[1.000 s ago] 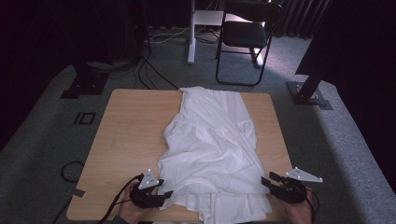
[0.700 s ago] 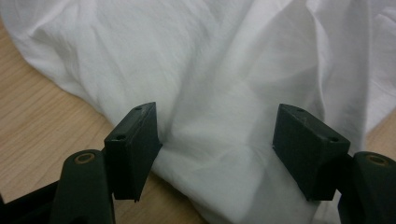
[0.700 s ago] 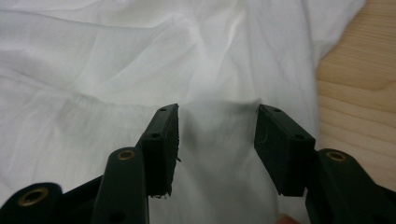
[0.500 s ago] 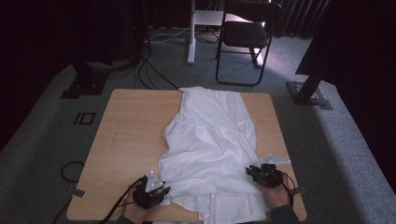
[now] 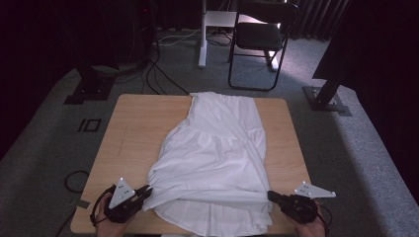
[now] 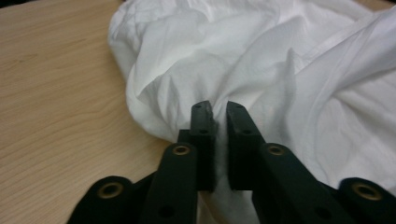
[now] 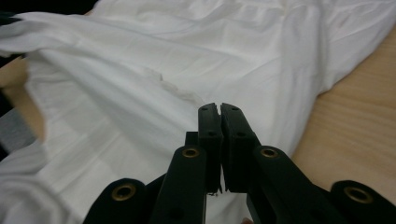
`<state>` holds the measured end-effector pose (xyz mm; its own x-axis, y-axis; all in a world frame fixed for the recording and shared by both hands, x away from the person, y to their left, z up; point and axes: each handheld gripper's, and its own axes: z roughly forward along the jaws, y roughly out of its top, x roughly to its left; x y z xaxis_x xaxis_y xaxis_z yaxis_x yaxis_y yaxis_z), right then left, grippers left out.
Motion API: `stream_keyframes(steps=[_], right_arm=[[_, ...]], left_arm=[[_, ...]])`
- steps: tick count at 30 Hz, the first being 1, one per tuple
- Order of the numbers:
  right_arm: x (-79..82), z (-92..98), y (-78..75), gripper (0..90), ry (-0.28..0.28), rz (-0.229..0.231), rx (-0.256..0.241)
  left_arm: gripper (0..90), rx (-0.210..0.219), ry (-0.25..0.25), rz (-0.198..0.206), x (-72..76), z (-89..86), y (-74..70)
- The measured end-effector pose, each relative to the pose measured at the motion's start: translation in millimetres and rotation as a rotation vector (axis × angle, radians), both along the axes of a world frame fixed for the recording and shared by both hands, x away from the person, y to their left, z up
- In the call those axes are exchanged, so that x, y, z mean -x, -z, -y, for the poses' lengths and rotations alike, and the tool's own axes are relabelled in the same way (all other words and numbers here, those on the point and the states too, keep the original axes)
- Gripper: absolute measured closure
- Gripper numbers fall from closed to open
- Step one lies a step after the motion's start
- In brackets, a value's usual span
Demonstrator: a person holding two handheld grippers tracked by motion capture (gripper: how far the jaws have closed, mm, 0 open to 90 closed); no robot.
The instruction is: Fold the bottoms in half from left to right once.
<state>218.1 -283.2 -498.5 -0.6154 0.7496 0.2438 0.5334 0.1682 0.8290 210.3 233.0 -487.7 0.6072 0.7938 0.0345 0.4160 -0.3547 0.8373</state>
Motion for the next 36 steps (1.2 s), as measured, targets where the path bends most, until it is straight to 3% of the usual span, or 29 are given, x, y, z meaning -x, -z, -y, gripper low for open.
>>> stream_keyframes(steps=[1, 2, 5, 8, 14, 16, 17, 19, 21, 23, 24, 25, 27, 31, 34, 36], right_arm=[[9.5, -0.9, 1.6, 86.7, -0.039, -0.023, 0.011], [13.3, -1.3, 3.9, 86.4, -0.071, -0.042, 0.026], [22.2, 2.4, 11.3, 82.7, -0.131, -0.084, 0.076], [24.5, 13.0, 15.9, 74.6, -0.167, -0.105, 0.059], [18.7, 24.6, 17.4, 67.3, -0.116, -0.067, -0.025], [12.4, 24.4, 20.3, 66.0, -0.040, -0.057, 0.005], [12.4, 24.4, 20.3, 66.0, -0.040, -0.057, 0.005], [-4.4, 20.0, 27.8, 58.5, 0.065, -0.049, 0.080], [-15.9, 15.9, 32.0, 54.9, 0.099, -0.045, 0.113], [-23.4, 13.3, 34.8, 53.5, 0.107, -0.036, 0.128], [-31.1, 10.6, 37.4, 52.7, 0.120, -0.035, 0.142], [-45.8, 5.0, 41.2, 50.5, 0.135, -0.038, 0.147], [-59.0, -1.2, 42.6, 50.1, 0.144, -0.034, 0.137], [-85.6, -16.7, 35.1, 48.7, 0.148, 0.007, 0.164], [-108.9, -28.1, 24.1, 47.3, 0.154, 0.048, 0.184], [-125.9, -35.7, 17.3, 46.0, 0.146, 0.069, 0.196]], left_arm=[[71.9, -0.025, 0.000, 0.001, -0.7, 3.3, 2.9], [65.9, -0.021, -0.003, 0.006, -1.3, 3.5, 3.0], [58.0, 0.003, 0.013, 0.006, -3.6, 2.5, 2.3], [52.8, -0.002, 0.005, -0.003, -7.5, 4.6, 5.1], [49.4, -0.023, -0.014, -0.046, -23.5, 13.7, 22.3], [47.6, -0.033, -0.046, -0.055, -32.7, 15.5, 28.3], [47.2, -0.033, -0.046, -0.055, -32.7, 15.5, 28.3], [45.5, -0.031, -0.068, -0.066, -47.0, 19.4, 33.5], [44.1, -0.037, -0.074, -0.070, -57.8, 22.5, 39.0], [43.4, -0.048, -0.082, -0.071, -63.3, 24.0, 42.6], [43.4, -0.049, -0.096, -0.091, -73.3, 26.2, 48.7], [42.7, -0.039, -0.100, -0.091, -76.9, 26.7, 50.4], [42.5, -0.016, -0.114, -0.094, -84.0, 25.4, 50.8], [40.7, -0.010, -0.133, -0.059, -100.2, 23.9, 40.9], [38.4, -0.034, -0.151, -0.021, -117.7, 27.5, 31.5], [36.9, -0.051, -0.173, -0.024, -133.8, 28.9, 28.1]])
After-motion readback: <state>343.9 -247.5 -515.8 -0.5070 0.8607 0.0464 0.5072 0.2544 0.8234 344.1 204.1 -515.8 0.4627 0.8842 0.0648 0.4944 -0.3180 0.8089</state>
